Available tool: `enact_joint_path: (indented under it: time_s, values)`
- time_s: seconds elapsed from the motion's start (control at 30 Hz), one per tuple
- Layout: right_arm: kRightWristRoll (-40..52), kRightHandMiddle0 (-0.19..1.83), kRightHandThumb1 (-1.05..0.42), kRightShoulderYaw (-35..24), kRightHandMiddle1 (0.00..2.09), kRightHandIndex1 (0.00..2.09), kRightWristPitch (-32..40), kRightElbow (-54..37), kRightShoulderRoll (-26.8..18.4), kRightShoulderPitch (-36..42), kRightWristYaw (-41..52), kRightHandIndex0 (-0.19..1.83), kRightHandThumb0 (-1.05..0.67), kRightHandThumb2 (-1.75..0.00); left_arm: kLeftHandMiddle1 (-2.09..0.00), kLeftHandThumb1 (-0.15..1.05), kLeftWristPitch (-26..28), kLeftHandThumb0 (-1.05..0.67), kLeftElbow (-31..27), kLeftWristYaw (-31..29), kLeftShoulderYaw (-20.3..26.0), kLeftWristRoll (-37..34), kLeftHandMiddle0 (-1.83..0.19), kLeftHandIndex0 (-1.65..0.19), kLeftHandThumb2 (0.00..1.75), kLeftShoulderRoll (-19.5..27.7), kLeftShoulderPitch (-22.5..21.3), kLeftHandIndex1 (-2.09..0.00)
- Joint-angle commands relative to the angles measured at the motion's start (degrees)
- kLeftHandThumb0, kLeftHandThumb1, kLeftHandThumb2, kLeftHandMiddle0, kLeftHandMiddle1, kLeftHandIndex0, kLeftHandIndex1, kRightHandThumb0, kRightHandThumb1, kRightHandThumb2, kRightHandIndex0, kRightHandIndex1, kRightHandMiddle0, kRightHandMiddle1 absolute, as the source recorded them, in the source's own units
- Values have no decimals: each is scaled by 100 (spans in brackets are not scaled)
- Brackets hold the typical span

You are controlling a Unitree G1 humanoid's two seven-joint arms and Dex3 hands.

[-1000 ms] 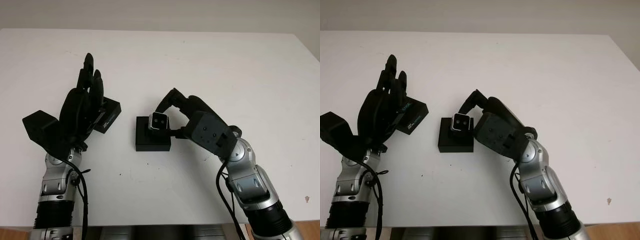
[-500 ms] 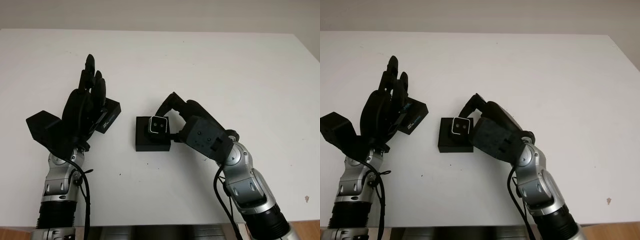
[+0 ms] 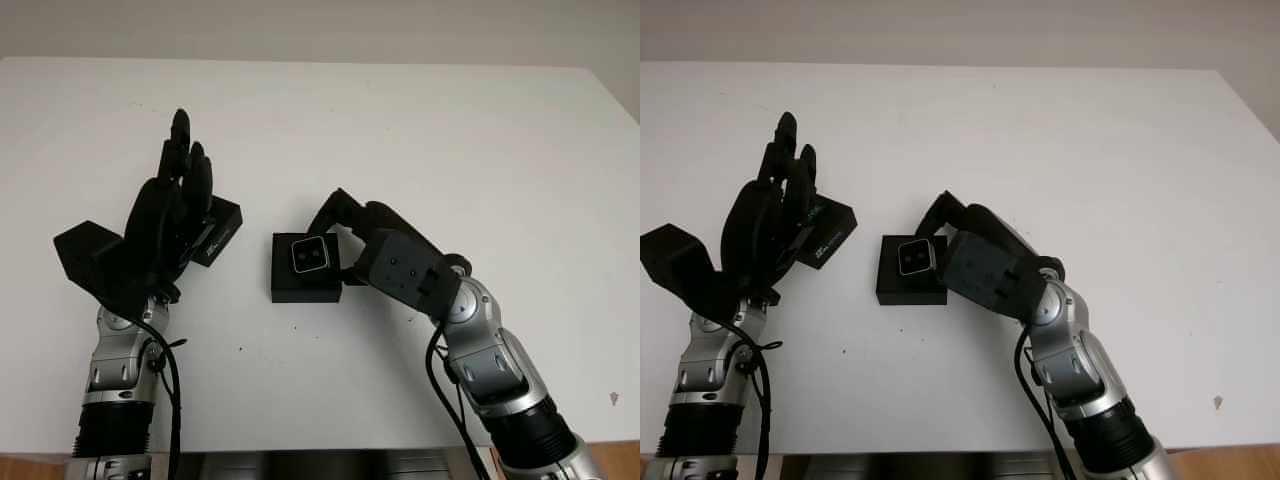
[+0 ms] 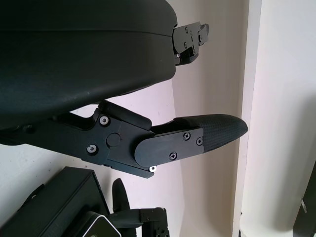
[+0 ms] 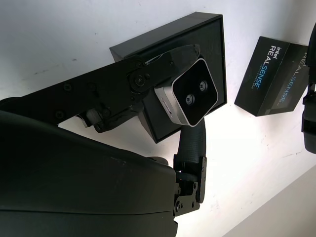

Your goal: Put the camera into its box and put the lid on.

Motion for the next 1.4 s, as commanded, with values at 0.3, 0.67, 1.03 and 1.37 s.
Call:
enact_joint_path:
  time_s: [0.3,0.67,1.03,1.37]
  values:
    - [143,16,-103,-73,206,8,-122,124,26,-100,-4,24,-38,-5,0,105,33,-76,-114,-20,-40,101,19,19,62,52,83,0]
    - [329,18,-102,-128,206,9,-164,204,134,4,-182,26,-41,-5,0,105,59,-76,-84,-36,-5,85,19,19,61,52,71,0]
    - [494,13,-105,-193,209,7,373,-269,459,346,-367,22,-40,-8,0,105,43,-76,-69,-86,-28,113,19,19,62,89,69,0]
    - [629,11,-105,-161,209,5,703,-444,538,436,-327,19,-40,-10,0,105,17,-76,-85,-60,-41,141,19,19,63,74,85,0]
